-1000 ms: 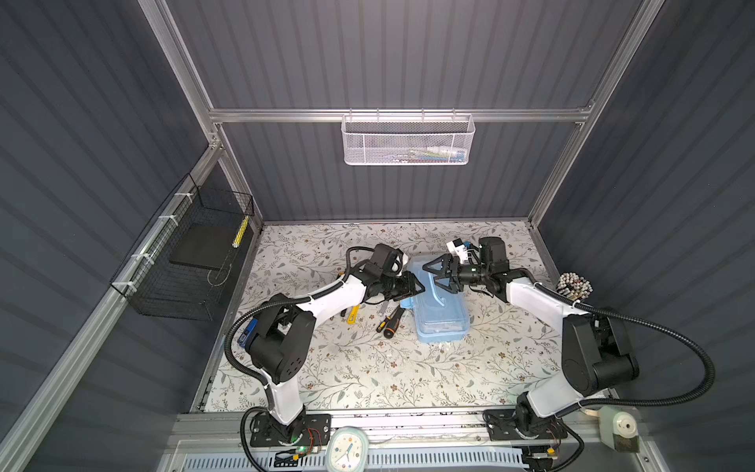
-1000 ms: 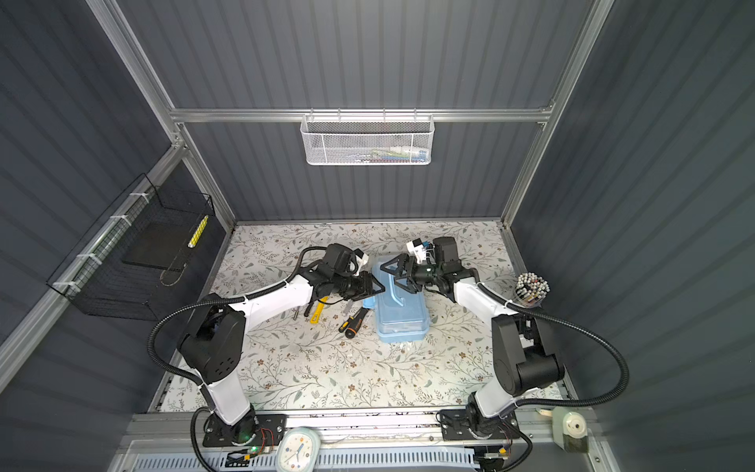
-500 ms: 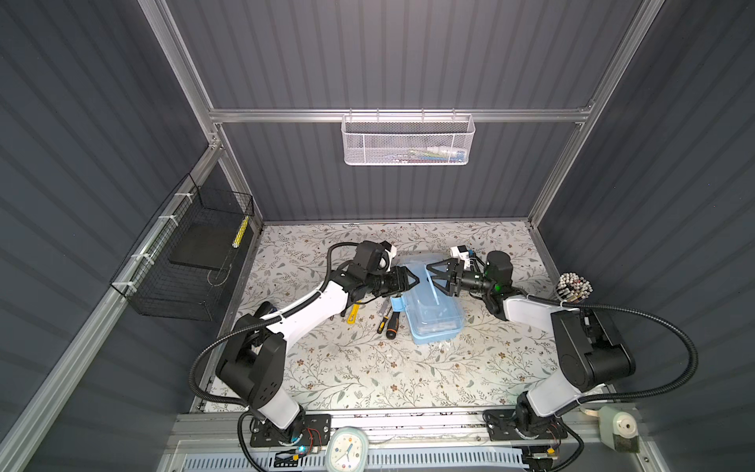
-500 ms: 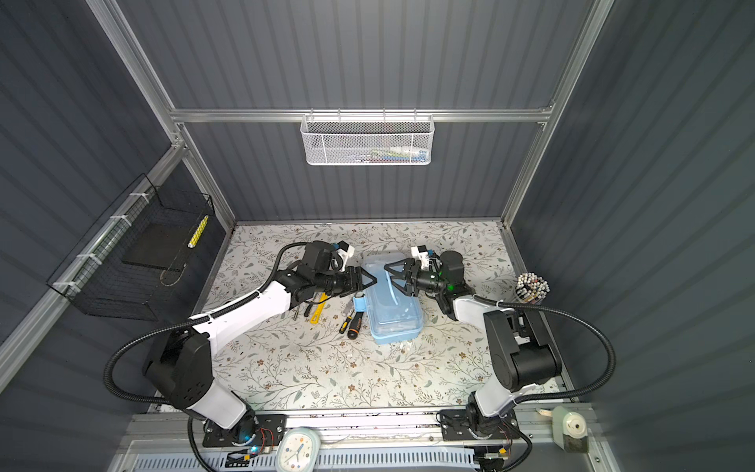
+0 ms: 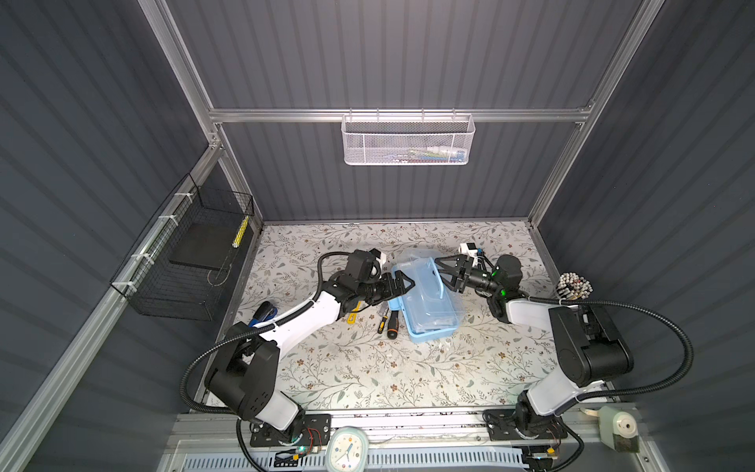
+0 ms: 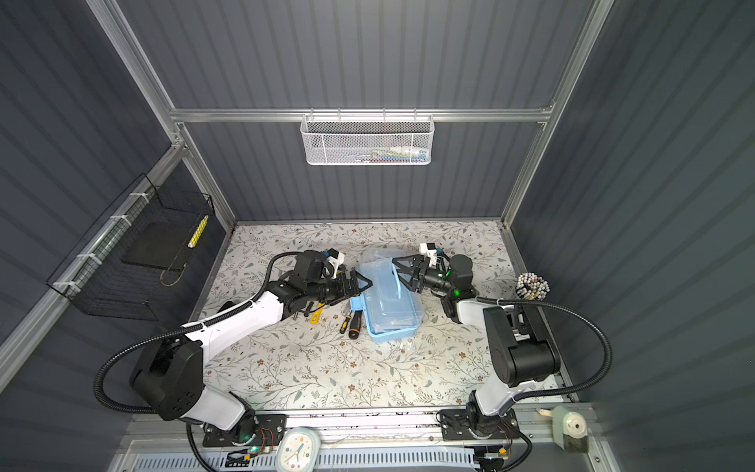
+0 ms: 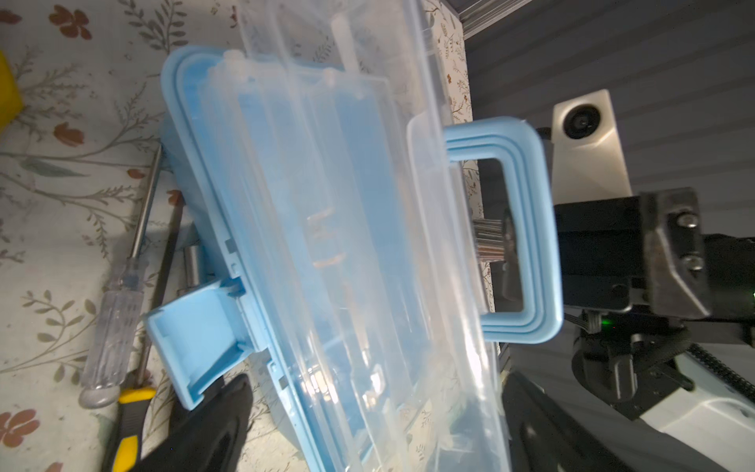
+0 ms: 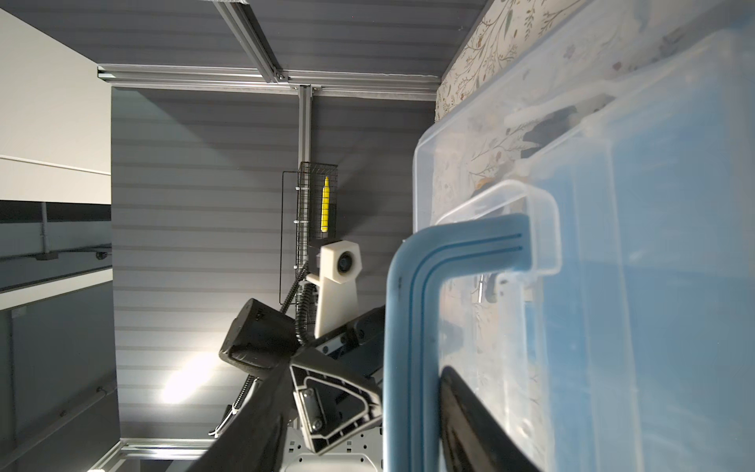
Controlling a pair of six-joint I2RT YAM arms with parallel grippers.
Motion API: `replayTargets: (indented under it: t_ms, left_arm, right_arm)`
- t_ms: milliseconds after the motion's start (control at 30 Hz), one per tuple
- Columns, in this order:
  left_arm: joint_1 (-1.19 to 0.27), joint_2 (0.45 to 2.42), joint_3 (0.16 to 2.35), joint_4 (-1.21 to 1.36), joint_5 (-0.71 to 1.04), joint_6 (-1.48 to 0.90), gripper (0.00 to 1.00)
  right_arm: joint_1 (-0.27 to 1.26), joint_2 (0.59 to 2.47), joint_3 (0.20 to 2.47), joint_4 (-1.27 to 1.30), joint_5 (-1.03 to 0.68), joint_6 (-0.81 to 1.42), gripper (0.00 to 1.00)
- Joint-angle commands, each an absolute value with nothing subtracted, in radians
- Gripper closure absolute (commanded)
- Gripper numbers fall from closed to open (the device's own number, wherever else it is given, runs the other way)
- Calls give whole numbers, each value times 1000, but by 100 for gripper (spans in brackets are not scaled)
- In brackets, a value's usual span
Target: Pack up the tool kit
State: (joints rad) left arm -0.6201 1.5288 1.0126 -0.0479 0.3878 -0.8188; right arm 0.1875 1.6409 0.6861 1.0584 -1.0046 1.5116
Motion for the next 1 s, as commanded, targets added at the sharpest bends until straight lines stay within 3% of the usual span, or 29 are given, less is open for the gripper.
replayTargets:
  t_ms: [0,200,467,967]
  left_arm:
    - [-617,1512,995,16,377,-859,2]
    - [-605,1471,962,21,339,-862,8]
    - [-606,1513,931,149,450,-915,30]
    - [-640,1583,969,238,490,-943,28]
  right_arm:
    - [179,1636,671,1211,-1028,1560,42]
    - [154,1634,653,1231,-1036,1559,43]
    - [117,1615,641,1193,-1062,1533,43]
    - [94,1611,612,1207,-1063,1533,43]
